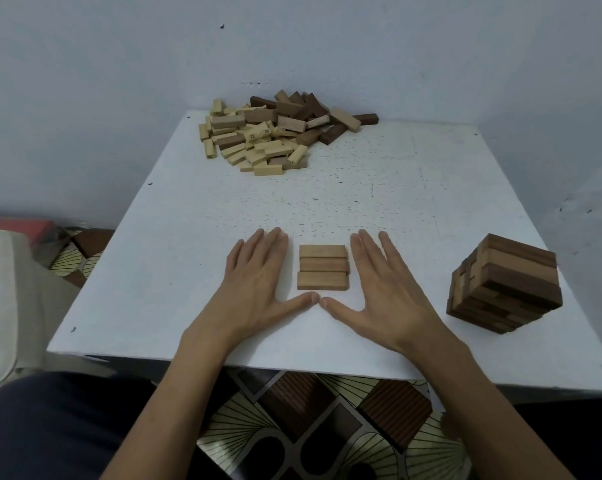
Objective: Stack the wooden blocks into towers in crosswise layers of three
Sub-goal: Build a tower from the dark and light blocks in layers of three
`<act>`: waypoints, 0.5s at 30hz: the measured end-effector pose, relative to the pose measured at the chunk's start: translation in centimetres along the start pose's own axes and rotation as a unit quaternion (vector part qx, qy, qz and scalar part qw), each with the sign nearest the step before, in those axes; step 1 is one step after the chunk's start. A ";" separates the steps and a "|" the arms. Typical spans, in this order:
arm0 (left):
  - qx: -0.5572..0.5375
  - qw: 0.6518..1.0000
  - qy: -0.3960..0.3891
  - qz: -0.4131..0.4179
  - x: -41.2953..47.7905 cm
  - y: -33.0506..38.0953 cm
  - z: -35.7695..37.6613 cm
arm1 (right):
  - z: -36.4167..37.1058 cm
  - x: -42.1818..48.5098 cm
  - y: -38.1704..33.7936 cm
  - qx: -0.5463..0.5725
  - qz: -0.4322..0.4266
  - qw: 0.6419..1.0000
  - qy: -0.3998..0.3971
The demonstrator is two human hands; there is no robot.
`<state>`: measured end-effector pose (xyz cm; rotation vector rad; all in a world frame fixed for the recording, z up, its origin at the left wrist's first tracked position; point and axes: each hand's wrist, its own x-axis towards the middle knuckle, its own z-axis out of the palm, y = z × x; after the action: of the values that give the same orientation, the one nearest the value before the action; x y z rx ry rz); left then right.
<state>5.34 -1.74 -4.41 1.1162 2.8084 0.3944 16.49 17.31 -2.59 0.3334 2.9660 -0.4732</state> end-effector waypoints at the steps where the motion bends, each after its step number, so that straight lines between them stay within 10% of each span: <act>1: 0.012 1.000 -0.015 -0.006 -0.2 0.1 0.1 | 0.2 -0.1 0.0 -0.018 0.007 1.000 0.001; 15: 0.065 0.998 0.003 0.010 -0.5 1.9 1.2 | 2.0 -0.2 -0.9 -0.062 -0.019 0.997 0.029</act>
<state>7.19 -0.53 -5.10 1.1688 2.8660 0.2200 16.63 15.84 -4.20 0.2818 3.0450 -0.2865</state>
